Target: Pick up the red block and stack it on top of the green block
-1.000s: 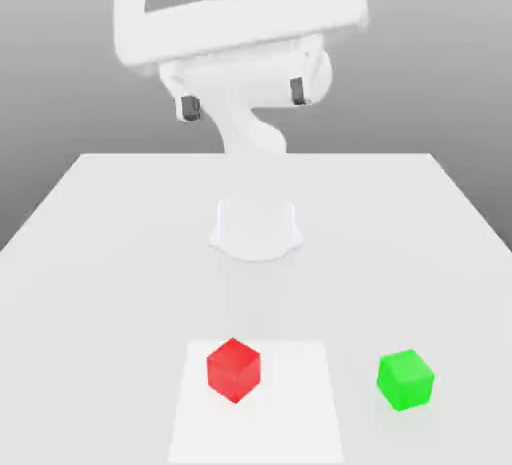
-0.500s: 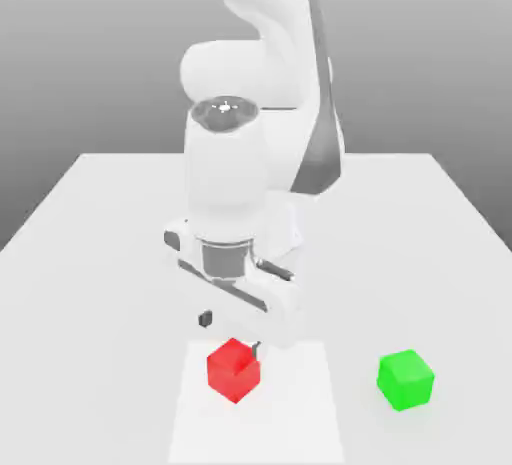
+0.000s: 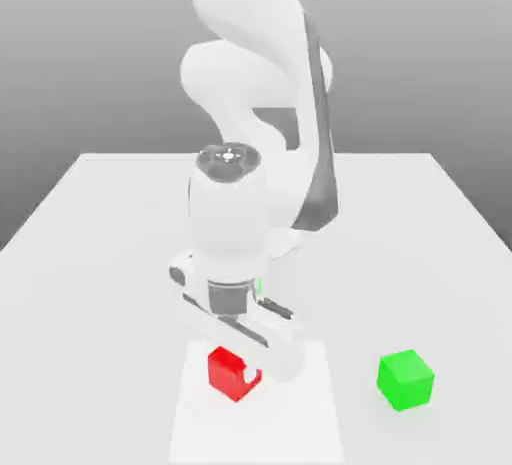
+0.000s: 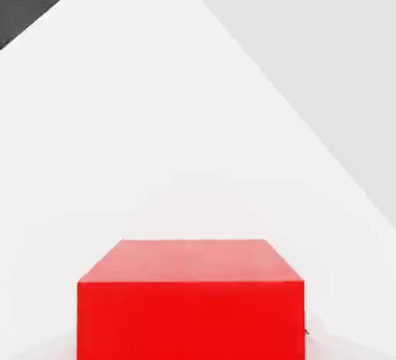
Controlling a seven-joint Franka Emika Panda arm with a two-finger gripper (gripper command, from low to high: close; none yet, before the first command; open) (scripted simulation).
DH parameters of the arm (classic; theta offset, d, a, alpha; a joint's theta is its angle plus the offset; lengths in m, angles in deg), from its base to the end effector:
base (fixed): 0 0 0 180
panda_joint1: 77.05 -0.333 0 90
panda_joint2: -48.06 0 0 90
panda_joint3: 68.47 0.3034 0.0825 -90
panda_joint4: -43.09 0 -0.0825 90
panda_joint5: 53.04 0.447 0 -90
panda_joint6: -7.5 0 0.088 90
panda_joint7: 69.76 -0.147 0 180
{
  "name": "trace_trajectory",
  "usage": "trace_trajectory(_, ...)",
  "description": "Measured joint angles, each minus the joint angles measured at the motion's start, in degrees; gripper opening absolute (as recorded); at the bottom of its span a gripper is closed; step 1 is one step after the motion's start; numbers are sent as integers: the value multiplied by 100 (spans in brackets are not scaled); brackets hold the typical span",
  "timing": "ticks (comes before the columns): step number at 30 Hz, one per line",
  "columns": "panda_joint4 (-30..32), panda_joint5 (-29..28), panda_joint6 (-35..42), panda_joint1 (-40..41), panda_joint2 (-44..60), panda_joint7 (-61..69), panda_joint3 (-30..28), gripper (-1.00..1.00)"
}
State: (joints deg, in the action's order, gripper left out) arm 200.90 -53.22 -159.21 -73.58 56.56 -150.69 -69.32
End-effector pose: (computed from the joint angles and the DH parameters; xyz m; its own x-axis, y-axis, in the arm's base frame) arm 0.4002 -0.0306 0.0597 0.0860 -0.9963 0.0040 -0.9963 -0.0860 -0.0064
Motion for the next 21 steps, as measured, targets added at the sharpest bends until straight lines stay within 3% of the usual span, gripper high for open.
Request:
trace_trajectory(6,81,14,704,-70,-755,260,106,-100)
trace_trajectory(21,-543,11,1391,-1214,-806,3960,1270,-100)
